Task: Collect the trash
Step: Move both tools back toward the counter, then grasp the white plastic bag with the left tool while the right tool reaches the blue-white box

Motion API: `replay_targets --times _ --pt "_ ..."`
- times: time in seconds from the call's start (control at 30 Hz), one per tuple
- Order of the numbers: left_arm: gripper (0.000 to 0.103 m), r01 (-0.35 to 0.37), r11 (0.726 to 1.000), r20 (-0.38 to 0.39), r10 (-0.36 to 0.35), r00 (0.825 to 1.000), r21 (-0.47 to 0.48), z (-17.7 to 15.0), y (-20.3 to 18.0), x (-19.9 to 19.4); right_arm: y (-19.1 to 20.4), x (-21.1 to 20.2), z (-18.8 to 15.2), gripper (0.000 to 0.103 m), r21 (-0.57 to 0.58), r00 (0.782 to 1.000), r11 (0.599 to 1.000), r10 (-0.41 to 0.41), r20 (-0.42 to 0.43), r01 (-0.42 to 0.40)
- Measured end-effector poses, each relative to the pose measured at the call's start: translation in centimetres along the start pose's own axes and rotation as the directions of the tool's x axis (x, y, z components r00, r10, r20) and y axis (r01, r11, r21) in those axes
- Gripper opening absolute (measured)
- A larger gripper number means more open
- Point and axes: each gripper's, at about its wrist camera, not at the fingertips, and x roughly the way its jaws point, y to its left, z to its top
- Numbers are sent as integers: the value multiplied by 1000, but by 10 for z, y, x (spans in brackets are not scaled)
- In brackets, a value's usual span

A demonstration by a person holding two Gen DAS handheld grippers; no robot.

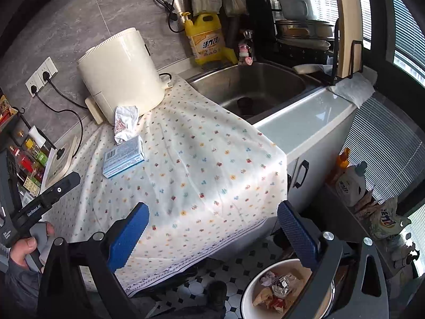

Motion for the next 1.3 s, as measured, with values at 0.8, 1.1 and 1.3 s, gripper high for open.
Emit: replay_targets --times 0.8,1.1,1.3 --pt "85 129 990 -80 -124 989 63 80 62 95 59 80 44 95 92 996 992 -90 -17 91" --pt "85 169 984 -153 -159 975 55 95 77 149 64 104 53 95 120 989 983 -133 -57 139" --pt "78 179 982 -190 -163 968 67 104 83 175 80 119 60 95 105 986 983 -146 -78 153"
